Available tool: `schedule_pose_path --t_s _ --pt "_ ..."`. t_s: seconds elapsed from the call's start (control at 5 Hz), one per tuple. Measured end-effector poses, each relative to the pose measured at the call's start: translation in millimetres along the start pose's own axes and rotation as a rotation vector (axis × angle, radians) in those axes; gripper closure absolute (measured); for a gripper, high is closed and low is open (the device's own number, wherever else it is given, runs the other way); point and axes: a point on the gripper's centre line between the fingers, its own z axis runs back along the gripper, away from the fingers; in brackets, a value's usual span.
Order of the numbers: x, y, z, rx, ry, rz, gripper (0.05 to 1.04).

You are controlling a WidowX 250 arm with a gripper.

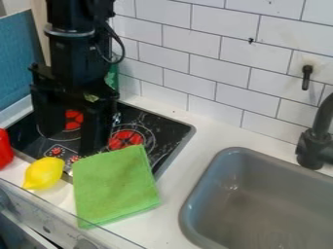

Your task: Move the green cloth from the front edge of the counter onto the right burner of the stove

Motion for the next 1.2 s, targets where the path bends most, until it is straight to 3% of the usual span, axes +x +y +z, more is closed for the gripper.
schedule_pose_path --t_s 0.2,0.4,0.8,1.0,1.2 --pt "-0.3 -0.8 -4.5 -0.002 0.021 -0.002 0.084" --pt "17.5 3.6 -21.6 -0.022 0.061 -0.002 0.084" --pt "40.4 -3.3 -56.5 -0.089 0.088 0.03 0.084" --pt "52.2 -8.0 -75.8 -0.152 0.109 0.058 0.084" --pt "60.5 -6.5 -90.7 -0.174 0.158 0.079 0.084"
